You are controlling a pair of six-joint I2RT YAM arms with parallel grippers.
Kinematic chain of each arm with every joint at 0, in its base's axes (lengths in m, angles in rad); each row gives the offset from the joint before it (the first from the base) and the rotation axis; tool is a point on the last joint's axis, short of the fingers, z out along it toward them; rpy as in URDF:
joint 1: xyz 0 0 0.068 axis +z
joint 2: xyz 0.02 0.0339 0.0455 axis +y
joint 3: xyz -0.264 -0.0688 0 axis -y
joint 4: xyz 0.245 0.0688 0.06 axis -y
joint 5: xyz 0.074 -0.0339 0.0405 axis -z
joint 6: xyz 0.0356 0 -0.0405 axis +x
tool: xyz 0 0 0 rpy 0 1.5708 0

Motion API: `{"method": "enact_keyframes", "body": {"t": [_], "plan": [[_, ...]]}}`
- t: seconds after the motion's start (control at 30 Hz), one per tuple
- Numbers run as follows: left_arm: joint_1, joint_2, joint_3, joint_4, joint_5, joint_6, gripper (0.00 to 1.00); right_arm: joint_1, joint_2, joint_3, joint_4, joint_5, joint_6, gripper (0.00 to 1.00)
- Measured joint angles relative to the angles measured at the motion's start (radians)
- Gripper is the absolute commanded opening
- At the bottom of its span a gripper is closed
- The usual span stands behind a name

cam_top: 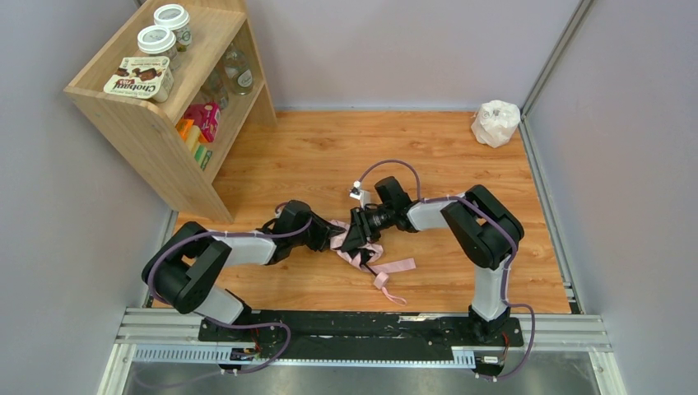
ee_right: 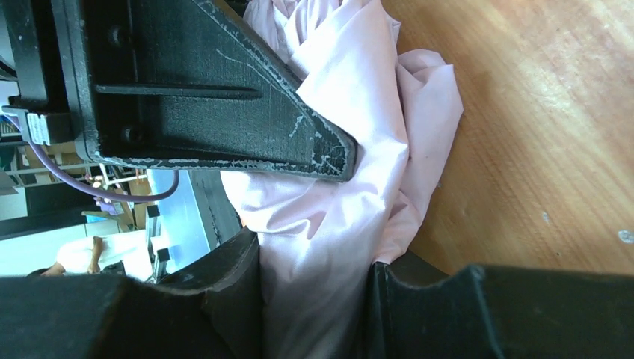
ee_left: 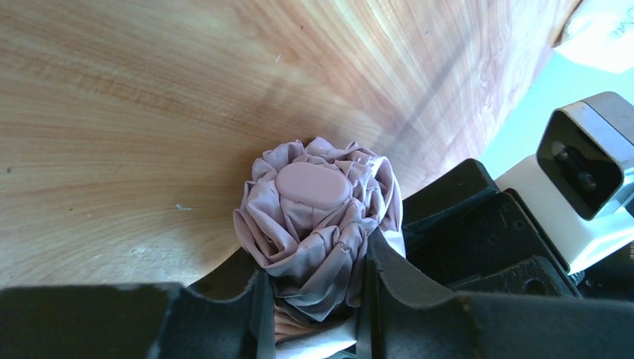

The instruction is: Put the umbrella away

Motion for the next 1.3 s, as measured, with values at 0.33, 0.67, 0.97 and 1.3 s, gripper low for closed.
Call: {"method": "enact_keyframes", "body": {"t": [0.33,0.67,0.97,1.3], "plan": [[-0.002,0.017,-0.016,0.071,0.004,-0.008,0.07,0.011,-0.028,0.043,-0.159,0.083,-0.077,0.64],[-0.008,-0.001,-0.021,0.055,0.007,-0.007,0.07,0.261,-0.154,0.131,-0.459,0.643,-0.283,0.64],[-0.014,-0.031,-0.021,0.007,-0.002,-0.008,0.39,0.322,-0.149,0.129,-0.473,0.854,-0.314,0.0],[-0.016,-0.095,0.023,-0.162,-0.009,0.006,0.78,0.19,-0.161,0.048,-0.309,0.492,-0.3,0.0]]}}
